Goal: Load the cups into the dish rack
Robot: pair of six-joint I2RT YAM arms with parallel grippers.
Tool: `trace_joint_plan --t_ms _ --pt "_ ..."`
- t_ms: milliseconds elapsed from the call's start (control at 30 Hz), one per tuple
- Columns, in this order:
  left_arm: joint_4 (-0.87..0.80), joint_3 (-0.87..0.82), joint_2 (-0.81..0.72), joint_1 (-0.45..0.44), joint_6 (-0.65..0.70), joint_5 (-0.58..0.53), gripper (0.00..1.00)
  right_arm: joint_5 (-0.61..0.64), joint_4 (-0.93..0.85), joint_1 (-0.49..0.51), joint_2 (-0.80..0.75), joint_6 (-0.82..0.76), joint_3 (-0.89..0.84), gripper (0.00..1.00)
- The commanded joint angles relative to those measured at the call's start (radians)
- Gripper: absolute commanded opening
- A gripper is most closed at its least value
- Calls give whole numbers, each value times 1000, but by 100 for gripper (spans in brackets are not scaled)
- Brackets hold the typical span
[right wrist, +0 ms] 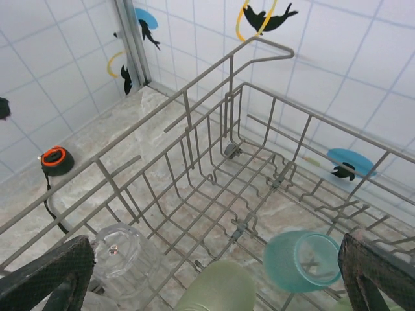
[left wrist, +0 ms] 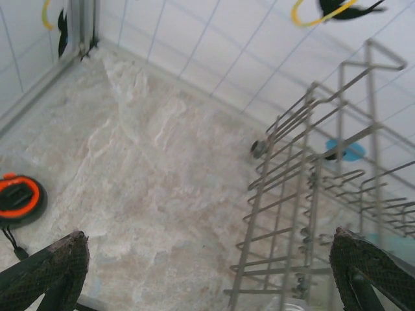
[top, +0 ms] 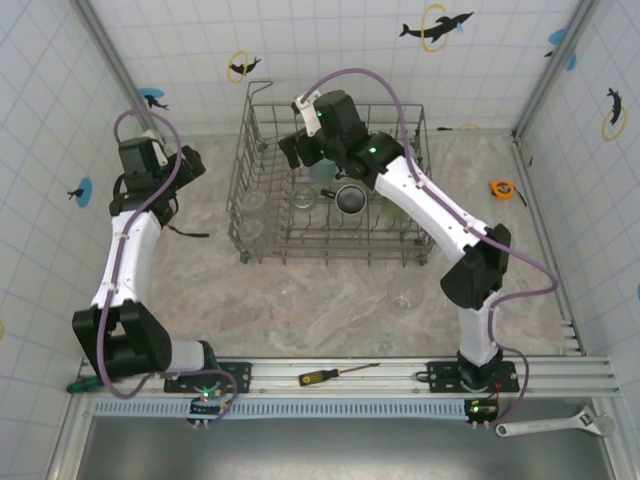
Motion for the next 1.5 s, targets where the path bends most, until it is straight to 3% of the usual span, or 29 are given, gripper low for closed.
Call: trace_joint_plan --t_ms 0,333,500,567,900,1267,1467 --pt "-67 44 -69 -73 20 -45 97 -20 -52 -38 -36 7 -68 100" --pt "-185 61 -193 -384 -73 -144 98 -105 22 -169 -263 43 -364 100" --pt "-212 49 -186 -525 -144 -212 98 -158 79 -228 -379 63 -498 100" --pt "-210 46 -175 -624 -174 -245 98 -174 91 -253 -409 69 -534 100" --pt "-180 25 -94 -1028 -303 -527 98 -217 88 -331 -511 88 -650 100" --pt "-127 -2 25 -1228 -398 -605 98 -243 113 -390 -574 108 -749 100" --pt "-63 -7 109 -1291 -418 -583 98 -244 123 -422 -610 114 -804 100"
